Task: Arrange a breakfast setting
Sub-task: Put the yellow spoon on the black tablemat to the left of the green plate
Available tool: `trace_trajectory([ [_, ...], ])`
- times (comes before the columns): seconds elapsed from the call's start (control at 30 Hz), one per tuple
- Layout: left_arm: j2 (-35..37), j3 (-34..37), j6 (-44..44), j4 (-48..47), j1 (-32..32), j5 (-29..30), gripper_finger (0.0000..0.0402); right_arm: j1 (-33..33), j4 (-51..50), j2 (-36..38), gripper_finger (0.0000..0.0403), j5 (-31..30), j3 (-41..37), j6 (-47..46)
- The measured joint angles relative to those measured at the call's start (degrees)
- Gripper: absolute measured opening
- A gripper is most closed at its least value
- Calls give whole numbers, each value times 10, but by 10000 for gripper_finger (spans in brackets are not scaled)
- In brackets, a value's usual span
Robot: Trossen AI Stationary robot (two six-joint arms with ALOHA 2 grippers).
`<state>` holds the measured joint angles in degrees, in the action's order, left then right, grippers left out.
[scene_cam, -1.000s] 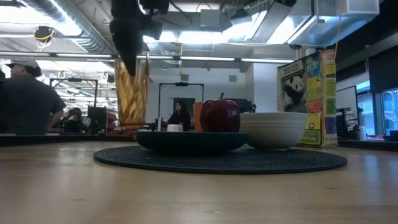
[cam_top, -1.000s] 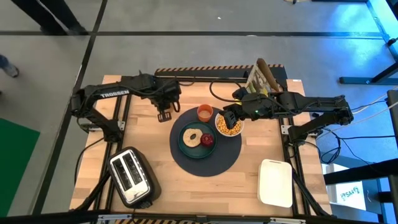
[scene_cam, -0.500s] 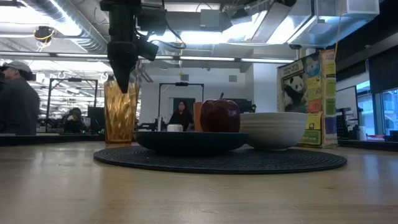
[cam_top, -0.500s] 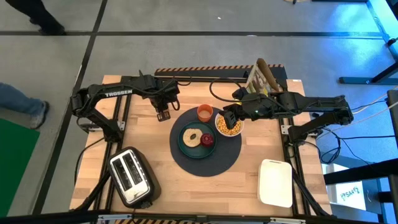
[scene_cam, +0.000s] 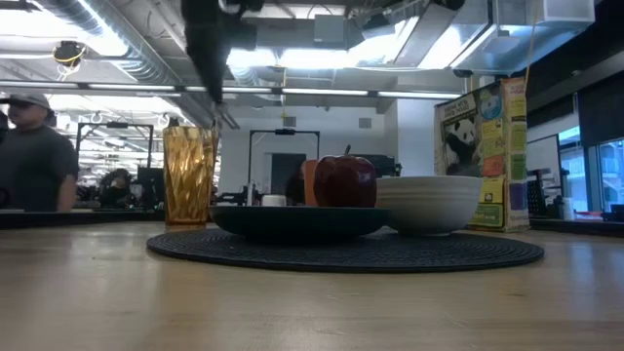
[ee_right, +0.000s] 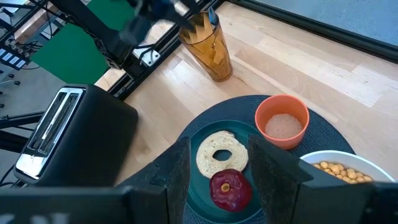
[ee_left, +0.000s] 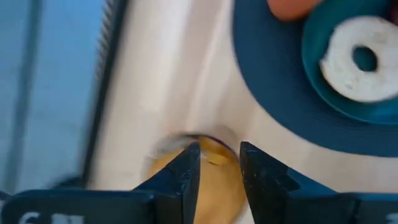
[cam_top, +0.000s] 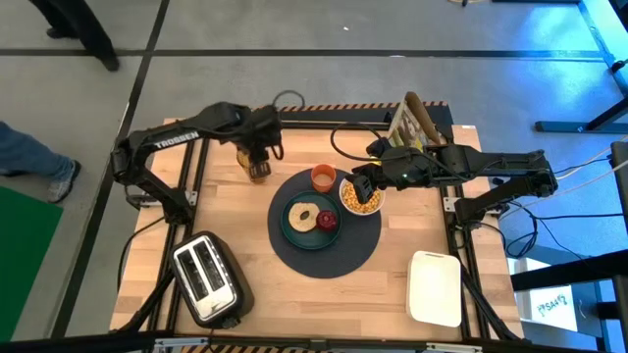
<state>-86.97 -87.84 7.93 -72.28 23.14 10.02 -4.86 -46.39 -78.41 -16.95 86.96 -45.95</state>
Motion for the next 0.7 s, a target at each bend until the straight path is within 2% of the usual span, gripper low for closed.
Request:
trace_trajectory([
  [0.1, 0, -38, 86, 8, 20, 5, 112, 0, 0, 0, 150, 0, 0, 0],
  [0.2, 1, -37, 181, 20, 53, -66, 111, 0, 0, 0, 150, 0, 0, 0],
  [0.27, 0, -23, 241, 19, 72, -93, 109, 0, 0, 0, 150, -1, 0, 0],
  [0.5, 0, 13, 401, 18, 108, -92, 108, 0, 0, 0, 150, 0, 0, -6],
  [0.7, 0, 39, 467, 43, 115, -89, 108, 0, 0, 0, 150, 0, 0, -9],
])
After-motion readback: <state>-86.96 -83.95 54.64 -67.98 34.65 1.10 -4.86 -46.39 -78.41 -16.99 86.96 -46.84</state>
